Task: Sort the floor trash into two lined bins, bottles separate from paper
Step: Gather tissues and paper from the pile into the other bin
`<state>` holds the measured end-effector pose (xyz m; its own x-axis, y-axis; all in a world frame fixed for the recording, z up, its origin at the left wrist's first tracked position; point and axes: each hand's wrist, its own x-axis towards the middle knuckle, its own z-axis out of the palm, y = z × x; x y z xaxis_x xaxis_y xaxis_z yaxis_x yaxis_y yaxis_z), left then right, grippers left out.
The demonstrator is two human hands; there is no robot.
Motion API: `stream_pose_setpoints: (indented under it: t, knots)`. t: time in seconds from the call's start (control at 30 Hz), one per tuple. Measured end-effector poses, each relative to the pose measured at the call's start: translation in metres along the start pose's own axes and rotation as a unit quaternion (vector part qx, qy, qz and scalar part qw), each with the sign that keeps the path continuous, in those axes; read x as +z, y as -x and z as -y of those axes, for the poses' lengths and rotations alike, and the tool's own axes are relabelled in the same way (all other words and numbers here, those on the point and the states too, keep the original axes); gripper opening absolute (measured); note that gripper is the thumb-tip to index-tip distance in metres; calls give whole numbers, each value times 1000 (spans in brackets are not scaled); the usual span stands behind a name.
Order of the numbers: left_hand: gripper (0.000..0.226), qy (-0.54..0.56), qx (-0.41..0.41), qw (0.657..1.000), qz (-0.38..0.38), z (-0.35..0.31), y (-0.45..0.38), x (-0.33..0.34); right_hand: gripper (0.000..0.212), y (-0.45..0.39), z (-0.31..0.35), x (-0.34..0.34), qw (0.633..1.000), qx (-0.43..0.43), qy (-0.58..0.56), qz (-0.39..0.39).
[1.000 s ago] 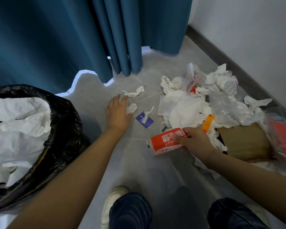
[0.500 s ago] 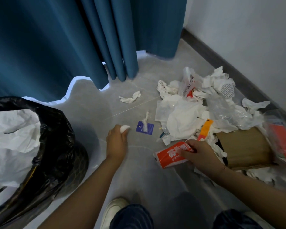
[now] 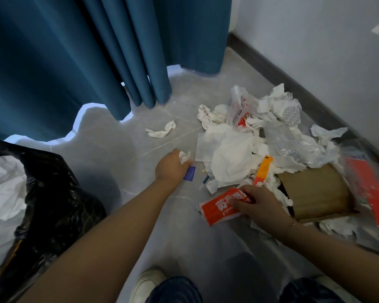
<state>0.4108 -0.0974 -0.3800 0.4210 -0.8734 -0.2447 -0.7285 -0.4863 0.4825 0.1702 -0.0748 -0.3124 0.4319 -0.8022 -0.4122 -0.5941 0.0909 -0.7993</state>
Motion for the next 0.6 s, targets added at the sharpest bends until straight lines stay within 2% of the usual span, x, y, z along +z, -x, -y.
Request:
stream_pose_setpoints:
  t: [0.1, 0.23, 0.37, 0.43, 0.6]
  knots:
    - [26, 54, 11, 998, -24, 12, 0, 3, 3, 1, -4, -2, 1000, 9, 11, -5]
    - [33, 149, -2, 988, -47, 31, 6, -1, 3, 2, -8, -5, 1000, 18, 7, -10]
    - [22, 190, -4, 980, -59, 31, 17, -17, 5, 1, -7, -6, 1000, 25, 2, -12]
    - [22, 157, 22, 987, -39, 28, 17, -26, 6, 0, -6, -6, 1000, 23, 5, -13]
    - [30, 3, 92, 992, 84, 28, -3, -28, 9, -1, -5, -4, 1000, 22, 3, -5]
